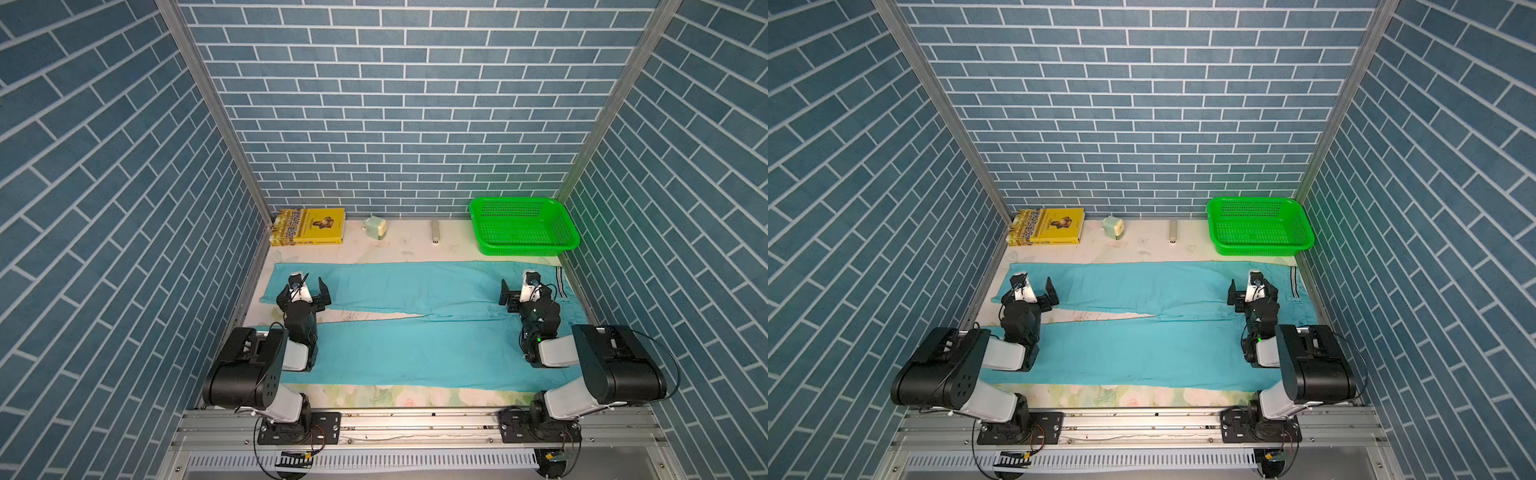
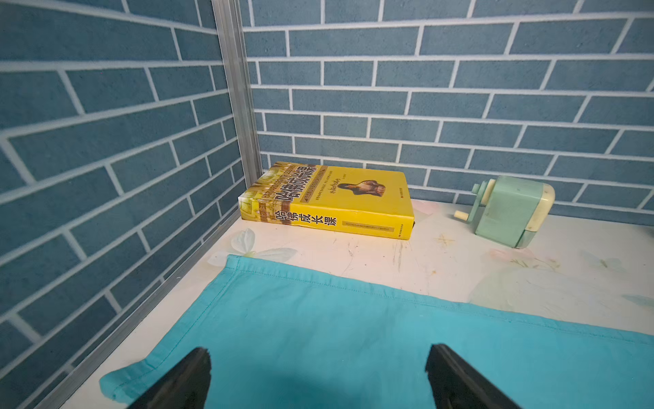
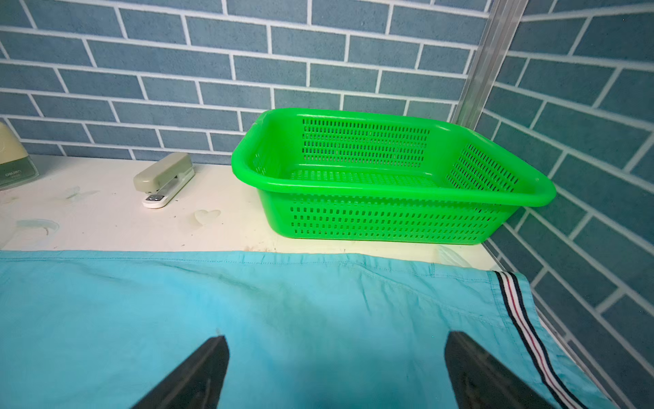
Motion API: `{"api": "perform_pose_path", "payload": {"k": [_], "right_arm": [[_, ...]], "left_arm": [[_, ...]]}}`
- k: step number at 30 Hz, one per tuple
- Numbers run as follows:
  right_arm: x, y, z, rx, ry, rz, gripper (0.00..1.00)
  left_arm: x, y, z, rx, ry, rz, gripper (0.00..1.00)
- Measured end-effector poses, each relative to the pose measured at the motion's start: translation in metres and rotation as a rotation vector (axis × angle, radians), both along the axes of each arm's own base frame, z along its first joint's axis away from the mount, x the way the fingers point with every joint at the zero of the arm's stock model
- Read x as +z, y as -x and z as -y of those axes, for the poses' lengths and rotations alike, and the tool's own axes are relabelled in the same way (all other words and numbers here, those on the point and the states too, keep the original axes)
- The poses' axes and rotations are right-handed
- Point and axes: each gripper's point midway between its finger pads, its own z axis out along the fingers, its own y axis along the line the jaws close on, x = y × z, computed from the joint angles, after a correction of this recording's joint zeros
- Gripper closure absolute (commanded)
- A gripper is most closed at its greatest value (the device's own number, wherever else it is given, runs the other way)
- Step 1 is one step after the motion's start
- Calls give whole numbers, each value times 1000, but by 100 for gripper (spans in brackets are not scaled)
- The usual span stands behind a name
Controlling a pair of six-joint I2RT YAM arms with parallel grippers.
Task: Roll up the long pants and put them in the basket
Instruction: Fold the long pant at the center of the board.
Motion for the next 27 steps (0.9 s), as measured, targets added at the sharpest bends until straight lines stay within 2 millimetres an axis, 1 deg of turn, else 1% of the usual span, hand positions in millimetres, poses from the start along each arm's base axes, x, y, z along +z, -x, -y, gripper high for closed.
{"api": "perform_pose_path", "payload": {"k": [15,17,19,22,24,26,27], "right_arm": [[-1,0,-2,16,-2,-12,0],[1,-2,-2,17,-1,-33,0],[17,-6,0,3,-4,-29,0],[64,-11,10,-63,-50,8,0],[94,-13,19,-128,-126,10,0],[115,-12,28,-198,-212,-15,0],[119,-10,32,-233,-256,-39,0]], "left_arm": [[0,0,1,-9,-1,-5,0],[4,-3,3,-12,-5,-20,0],[19,-9,2,7,-1,-12,0],[59,-17,-2,61,64,49,0],[84,-19,-4,88,150,87,0],[102,-25,-4,106,243,96,0],[112,-30,-2,105,287,94,0]]}}
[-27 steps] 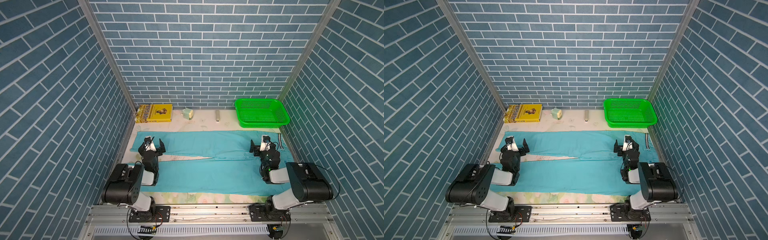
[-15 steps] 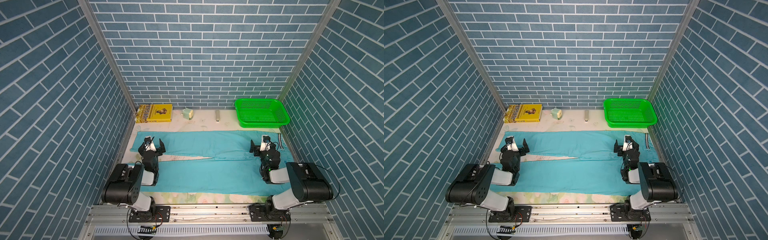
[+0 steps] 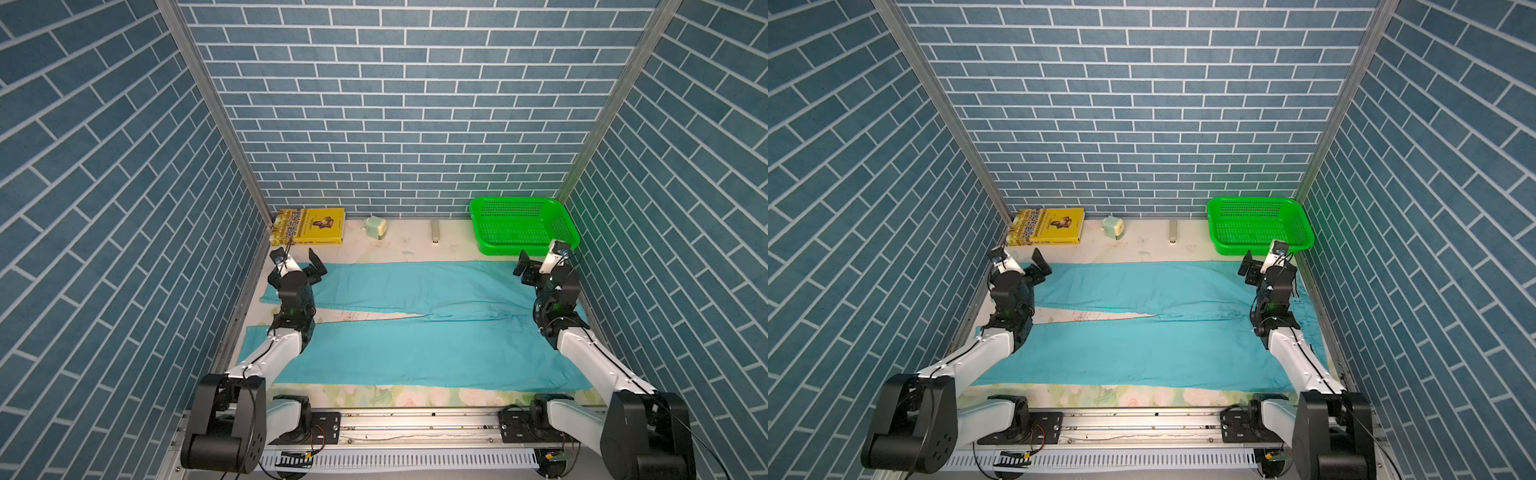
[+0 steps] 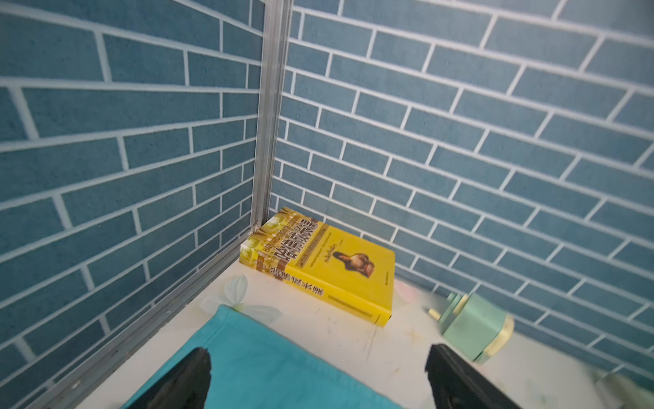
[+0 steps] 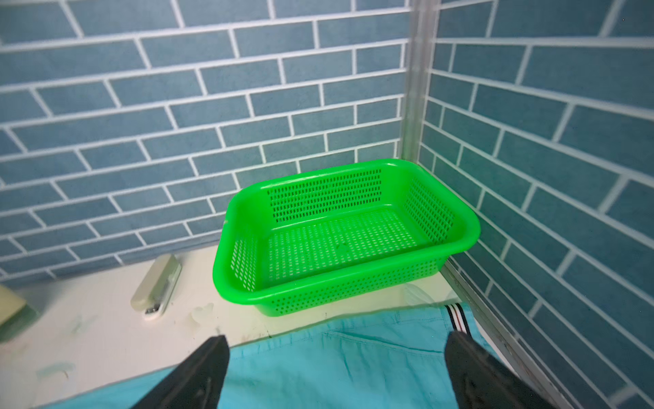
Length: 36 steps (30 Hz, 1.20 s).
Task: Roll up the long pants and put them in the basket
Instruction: Fold the long pant at the center of the board.
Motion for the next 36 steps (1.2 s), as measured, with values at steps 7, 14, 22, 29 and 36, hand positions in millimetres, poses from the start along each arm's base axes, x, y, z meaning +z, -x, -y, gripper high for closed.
{"api": "perform_pose_path", "payload": {"k": [7,14,22,29,36], "right_arm": [[-57,75,31,-281,-254,-260,0],[-117,166,81,-671,-409,-361,0],[-155,215,120,-960,-479,-425,2],[-191,253,138,-1130,-554,-498,4],[-206,259,150,-1180,-580,-510,24]], "left_arm": [[5,-17,33,-141,206,-139,0],[-47,5,78,-296,285,-381,0],[-61,24,119,-425,296,-504,0],[-54,26,130,-459,293,-513,0],[-55,28,135,-474,297,-522,0]]}}
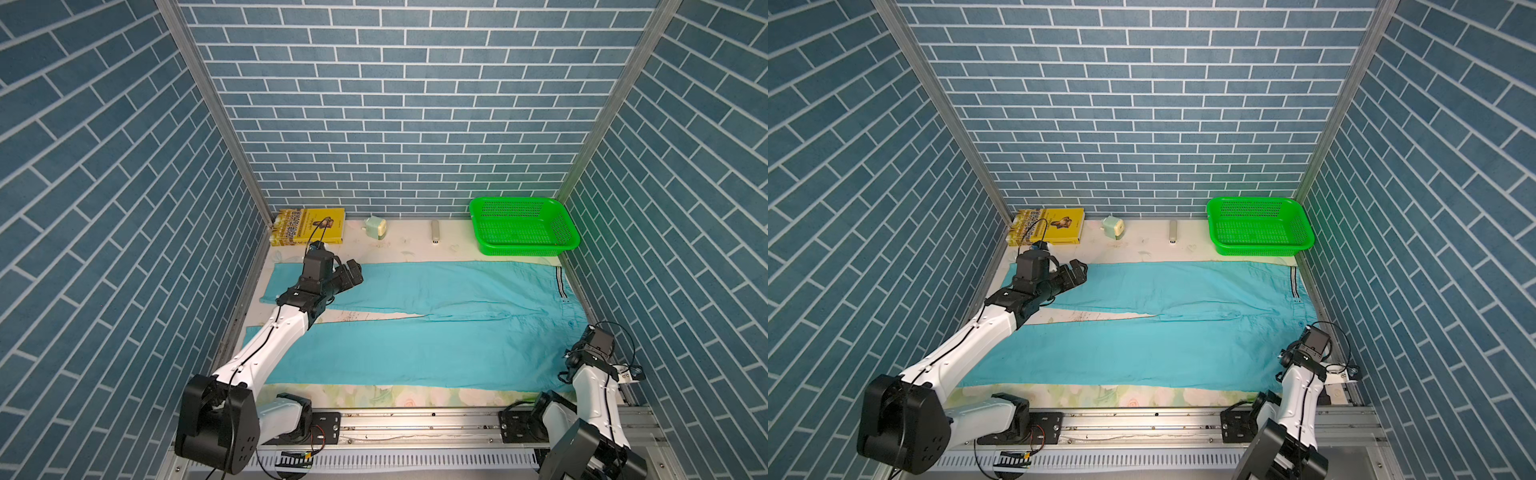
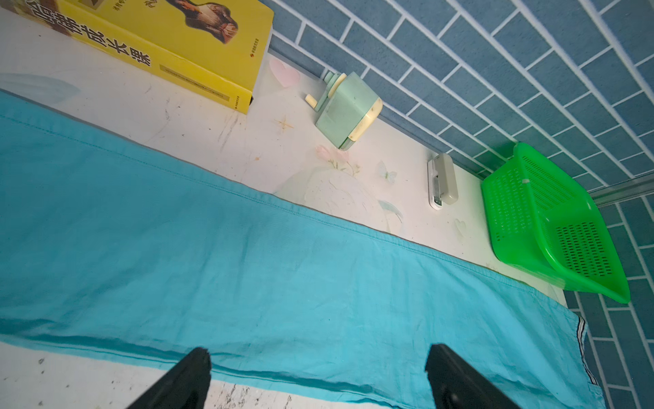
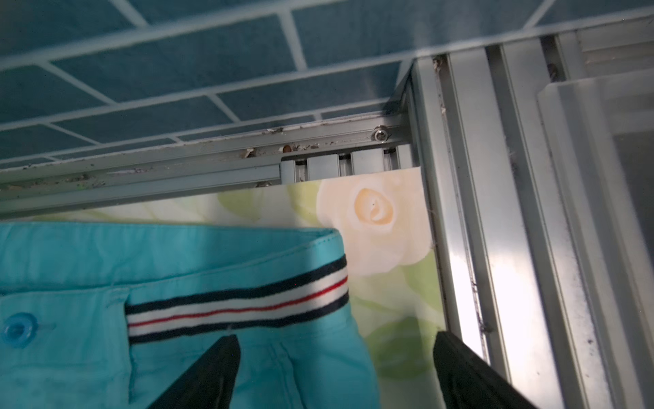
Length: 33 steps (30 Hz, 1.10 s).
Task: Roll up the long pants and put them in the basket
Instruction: Fold the long pant at the center of the board.
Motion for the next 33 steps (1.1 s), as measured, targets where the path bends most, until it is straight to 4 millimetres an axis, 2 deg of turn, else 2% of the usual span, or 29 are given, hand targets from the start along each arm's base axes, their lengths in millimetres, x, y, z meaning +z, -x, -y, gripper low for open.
{"api": "perform_pose_path", "payload": {"k": [4,5,6,7,9,11,14,16,18,19,24,30,33], "right_arm": [[-8,-9,4,19,-17,-2,34],[-9,-12,5,30,-21,2,41],[-10,-16,5,45,-22,4,53],[-10,-18,6,49,-23,12,59],[-10,-23,7,67,-19,22,69],[-8,-27,8,79,-14,35,75],[-5,-33,9,107,-5,55,88],[-1,-36,8,120,2,80,89],[2,-38,7,133,9,102,100],[3,-40,7,141,9,110,100],[5,-46,3,170,-4,139,100],[6,-56,-3,204,-31,188,100],[8,-58,-4,214,-37,204,100]], "left_arm": [[-2,1,0,2,6,-6,0],[-2,2,0,4,8,-9,0],[-4,2,0,8,9,-14,0],[-4,3,0,10,11,-17,0],[-5,6,-2,20,13,-28,0],[-6,9,-6,44,11,-42,0],[-14,18,-21,126,-14,-97,0],[-19,24,-36,206,-40,-142,0],[-24,32,-58,301,-53,-174,0],[-26,36,-69,346,-49,-181,0],[-56,82,-148,639,-3,-260,0],[-98,129,-202,877,62,-372,1],[-112,155,-225,1008,114,-387,1]]}}
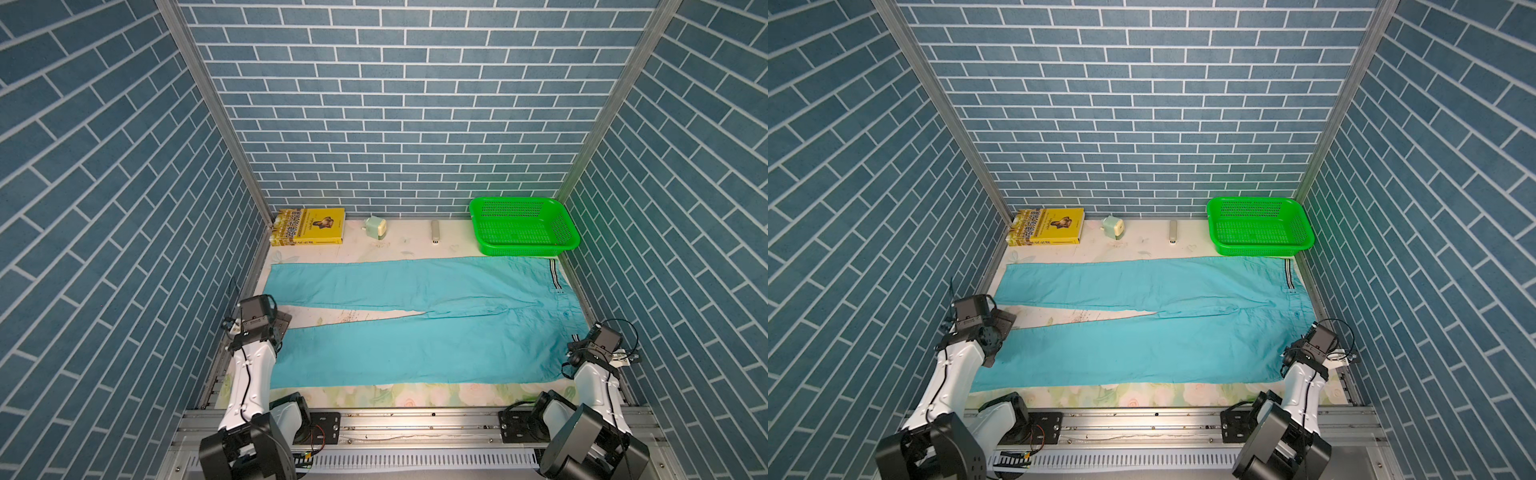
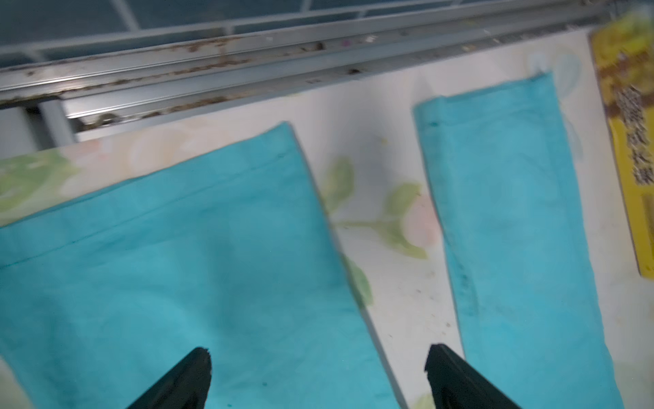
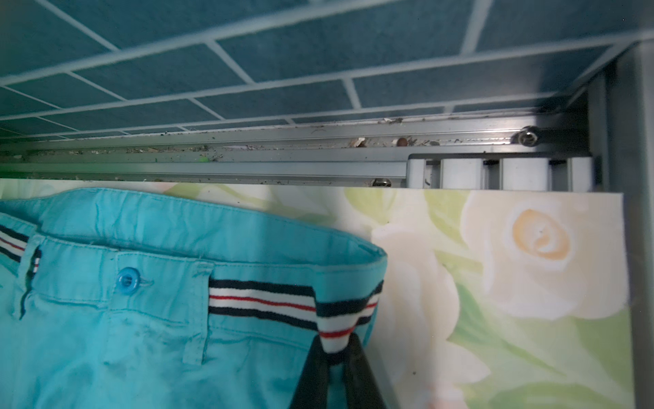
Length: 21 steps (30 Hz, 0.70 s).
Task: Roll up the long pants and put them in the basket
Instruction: Fold the long pant at the center of the board.
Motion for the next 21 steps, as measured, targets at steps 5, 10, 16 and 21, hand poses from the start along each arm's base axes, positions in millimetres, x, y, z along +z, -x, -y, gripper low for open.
{"api": "perform_pose_path", "payload": {"k": [5,10,16,21], "right_arm": [[4,-2,-1,6,2,22,100],[5,-1,-1,2,6,21,100],[7,2,-2,-9,6,27,100],[7,3,-2,-16,2,28,100]], "left_arm": [[0,19,-26,128,0,-1,2],[-17,46,-50,250,55,-29,6],[-38,58,-40,238,121,-78,6],[-34,64,-40,256,105,-103,0]]}}
